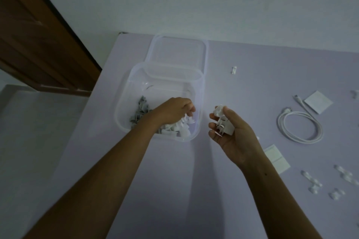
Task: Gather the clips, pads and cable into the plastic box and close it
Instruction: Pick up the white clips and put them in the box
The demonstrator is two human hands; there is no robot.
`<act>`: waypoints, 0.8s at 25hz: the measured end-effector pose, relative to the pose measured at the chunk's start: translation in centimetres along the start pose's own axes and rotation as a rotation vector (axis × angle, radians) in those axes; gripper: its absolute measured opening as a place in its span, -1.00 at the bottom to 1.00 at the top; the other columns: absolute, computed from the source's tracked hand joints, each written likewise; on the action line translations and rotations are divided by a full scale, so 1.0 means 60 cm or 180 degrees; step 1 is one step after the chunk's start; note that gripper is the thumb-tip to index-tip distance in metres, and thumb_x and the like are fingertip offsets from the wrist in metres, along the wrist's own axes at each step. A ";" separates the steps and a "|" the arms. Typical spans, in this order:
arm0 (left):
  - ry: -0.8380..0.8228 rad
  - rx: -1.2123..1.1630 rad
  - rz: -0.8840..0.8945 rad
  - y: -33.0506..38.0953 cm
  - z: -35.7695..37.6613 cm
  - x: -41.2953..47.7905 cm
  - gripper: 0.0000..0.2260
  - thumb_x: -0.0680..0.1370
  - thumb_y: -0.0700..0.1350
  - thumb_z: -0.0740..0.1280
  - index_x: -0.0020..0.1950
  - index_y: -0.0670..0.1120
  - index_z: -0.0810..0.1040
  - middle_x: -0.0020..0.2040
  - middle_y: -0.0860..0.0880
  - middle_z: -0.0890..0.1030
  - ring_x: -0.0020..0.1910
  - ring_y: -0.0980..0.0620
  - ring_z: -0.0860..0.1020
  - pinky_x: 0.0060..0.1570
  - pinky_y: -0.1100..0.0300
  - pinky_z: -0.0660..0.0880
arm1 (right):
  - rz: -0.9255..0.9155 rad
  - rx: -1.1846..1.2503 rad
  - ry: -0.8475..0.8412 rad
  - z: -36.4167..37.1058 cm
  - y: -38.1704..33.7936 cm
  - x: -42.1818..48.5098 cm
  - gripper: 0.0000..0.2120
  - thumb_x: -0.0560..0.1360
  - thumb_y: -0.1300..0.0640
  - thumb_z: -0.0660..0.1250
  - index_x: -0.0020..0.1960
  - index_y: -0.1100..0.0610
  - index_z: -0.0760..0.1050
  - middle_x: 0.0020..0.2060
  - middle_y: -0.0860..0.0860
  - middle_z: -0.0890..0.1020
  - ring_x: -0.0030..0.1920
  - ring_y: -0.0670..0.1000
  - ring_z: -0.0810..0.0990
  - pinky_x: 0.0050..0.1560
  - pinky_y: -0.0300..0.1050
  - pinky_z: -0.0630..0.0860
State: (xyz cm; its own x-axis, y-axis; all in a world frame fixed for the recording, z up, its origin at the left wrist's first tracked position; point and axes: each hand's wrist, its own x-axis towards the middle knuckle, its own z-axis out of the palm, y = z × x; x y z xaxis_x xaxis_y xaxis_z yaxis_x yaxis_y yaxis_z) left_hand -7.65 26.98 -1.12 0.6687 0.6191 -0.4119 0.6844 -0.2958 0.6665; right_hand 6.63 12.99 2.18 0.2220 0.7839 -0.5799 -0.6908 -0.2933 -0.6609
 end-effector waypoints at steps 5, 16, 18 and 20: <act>0.0326 -0.0603 -0.0030 -0.011 -0.004 0.002 -0.75 0.64 -0.09 0.05 0.08 -0.07 0.51 -0.02 -0.04 0.65 0.02 -0.03 0.60 0.12 0.05 0.51 | 0.0020 -0.0133 -0.0042 0.003 0.004 0.002 -0.74 0.55 0.09 0.25 0.16 0.20 0.51 -0.11 0.13 0.60 -0.26 0.03 0.56 -0.22 -0.11 0.54; 0.1619 -0.0358 0.0049 -0.030 -0.051 -0.070 -0.75 0.65 -0.10 0.06 0.11 -0.09 0.52 0.04 0.01 0.61 0.04 0.09 0.53 0.04 0.32 0.42 | -0.0488 -0.3939 -0.1268 0.119 -0.070 0.052 -0.80 0.55 0.06 0.29 0.06 0.17 0.54 -0.14 0.04 0.63 -0.24 -0.05 0.56 -0.27 -0.31 0.48; 0.2458 0.0033 0.0105 -0.044 -0.055 -0.104 -0.78 0.63 -0.13 0.11 0.15 -0.10 0.52 0.12 -0.04 0.60 0.09 0.09 0.50 0.10 0.32 0.38 | -0.0555 -0.5095 -0.1746 0.147 -0.071 0.078 -0.81 0.54 0.07 0.31 0.07 0.16 0.53 -0.18 -0.03 0.60 -0.26 -0.08 0.56 -0.29 -0.33 0.46; 0.3071 0.0391 -0.0016 -0.064 -0.055 -0.131 -0.78 0.62 -0.16 0.15 0.21 -0.11 0.50 0.23 -0.09 0.55 0.20 0.00 0.47 0.20 0.27 0.36 | -0.0386 -0.5788 -0.2135 0.159 -0.059 0.101 -0.83 0.52 0.08 0.33 0.07 0.13 0.52 -0.19 -0.04 0.59 -0.25 -0.07 0.57 -0.27 -0.32 0.46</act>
State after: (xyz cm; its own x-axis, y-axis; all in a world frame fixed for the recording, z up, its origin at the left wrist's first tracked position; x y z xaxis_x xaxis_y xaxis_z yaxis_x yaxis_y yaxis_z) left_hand -16.51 25.66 1.58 0.1773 0.9346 0.3083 0.7487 -0.3315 0.5741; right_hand 3.83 23.99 5.56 -0.3560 0.7598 -0.5440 0.8291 -0.0117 -0.5589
